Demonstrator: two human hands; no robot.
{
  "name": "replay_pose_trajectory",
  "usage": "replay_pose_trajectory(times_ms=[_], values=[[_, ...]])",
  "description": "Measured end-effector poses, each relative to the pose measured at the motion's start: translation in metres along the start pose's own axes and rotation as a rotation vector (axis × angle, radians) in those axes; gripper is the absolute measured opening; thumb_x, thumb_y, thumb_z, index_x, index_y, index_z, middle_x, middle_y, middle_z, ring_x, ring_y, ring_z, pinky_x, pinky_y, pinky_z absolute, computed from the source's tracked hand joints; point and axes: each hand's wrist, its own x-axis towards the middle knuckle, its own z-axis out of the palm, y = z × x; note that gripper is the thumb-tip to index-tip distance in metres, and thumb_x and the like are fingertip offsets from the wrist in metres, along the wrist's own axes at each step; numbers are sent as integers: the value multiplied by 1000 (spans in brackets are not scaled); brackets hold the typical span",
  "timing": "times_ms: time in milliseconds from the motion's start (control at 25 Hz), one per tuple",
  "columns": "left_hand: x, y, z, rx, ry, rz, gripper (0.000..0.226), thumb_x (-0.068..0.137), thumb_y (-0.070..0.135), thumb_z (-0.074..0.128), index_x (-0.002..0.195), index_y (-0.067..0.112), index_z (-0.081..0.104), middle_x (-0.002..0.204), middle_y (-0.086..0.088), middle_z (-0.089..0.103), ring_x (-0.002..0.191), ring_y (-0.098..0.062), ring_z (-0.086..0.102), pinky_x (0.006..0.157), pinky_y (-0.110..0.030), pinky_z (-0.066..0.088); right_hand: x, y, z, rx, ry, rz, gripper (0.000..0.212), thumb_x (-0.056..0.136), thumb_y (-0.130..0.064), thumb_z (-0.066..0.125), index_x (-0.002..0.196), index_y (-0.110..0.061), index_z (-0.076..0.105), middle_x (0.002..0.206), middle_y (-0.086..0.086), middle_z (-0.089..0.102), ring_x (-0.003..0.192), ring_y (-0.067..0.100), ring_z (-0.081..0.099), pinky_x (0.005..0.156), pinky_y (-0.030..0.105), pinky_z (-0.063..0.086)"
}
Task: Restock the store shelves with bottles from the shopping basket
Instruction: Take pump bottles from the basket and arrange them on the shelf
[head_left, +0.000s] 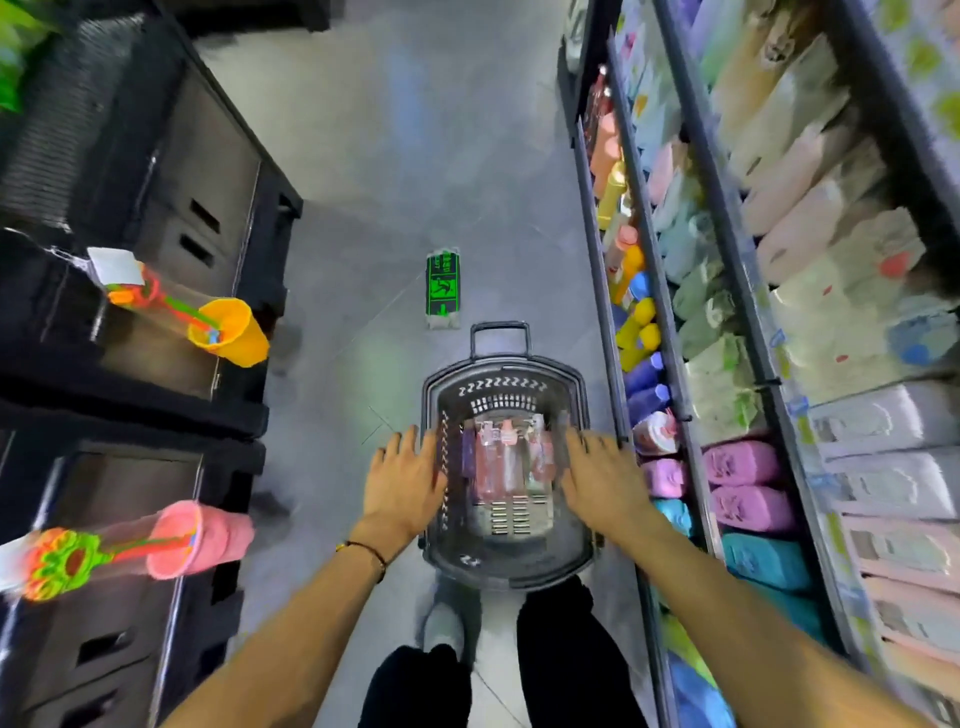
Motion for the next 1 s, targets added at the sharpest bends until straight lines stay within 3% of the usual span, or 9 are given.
replay_pose_trajectory(times_ms=[160,280,440,560,640,680,840,1000], values=[[57,-7,75,-49,-77,-59,61,99,38,50,153,13,37,154,-17,42,137,-38,44,110,-57,39,75,31,64,94,-75,14,68,78,-15,70,140,-6,45,120,21,64,106,47,62,86,57,56],[103,-17,149,-97,-120,-119,66,99,41,47,157,14,32,164,-17,28,146,-40,34,114,-62,31,135,40,131,129,-158,36,66,93,-21,55,152,-3,32,141,20,50,123,41,51,96,50,51],[153,-34,254,-28,-55,-48,85,92,31,64,162,10,19,169,-21,5,155,-42,12,117,-69,23,202,42,242,181,-225,101,63,98,-25,49,154,-6,25,144,13,45,132,32,44,101,40,48],[171,-49,317,-53,-21,-66,87,92,30,66,161,8,19,169,-22,-5,156,-42,-3,119,-69,20,248,41,314,311,-239,237,62,98,-24,54,152,-8,27,138,16,46,121,32,50,93,39,48],[174,-57,343,-42,20,-24,80,92,27,63,160,6,24,167,-27,-5,155,-45,-6,119,-68,21,278,40,348,372,-197,344,55,97,-20,57,145,-6,34,128,17,51,98,25,53,78,33,45],[174,-60,351,-55,48,-12,76,94,24,59,159,5,26,167,-28,-4,155,-46,-6,120,-66,21,292,40,363,379,-184,393,55,97,-20,59,144,-5,35,127,18,52,97,25,54,77,31,43],[174,-60,361,-98,125,-43,67,93,17,54,155,2,35,166,-29,2,155,-46,-2,124,-58,18,329,38,418,340,-186,498,74,95,-29,60,150,3,22,140,24,44,123,38,50,93,43,49],[172,-62,369,-61,185,-19,65,89,19,56,151,1,44,165,-31,7,155,-48,3,126,-53,15,347,24,455,210,-24,595,81,91,-28,66,150,9,25,137,26,45,120,40,44,100,45,43]])
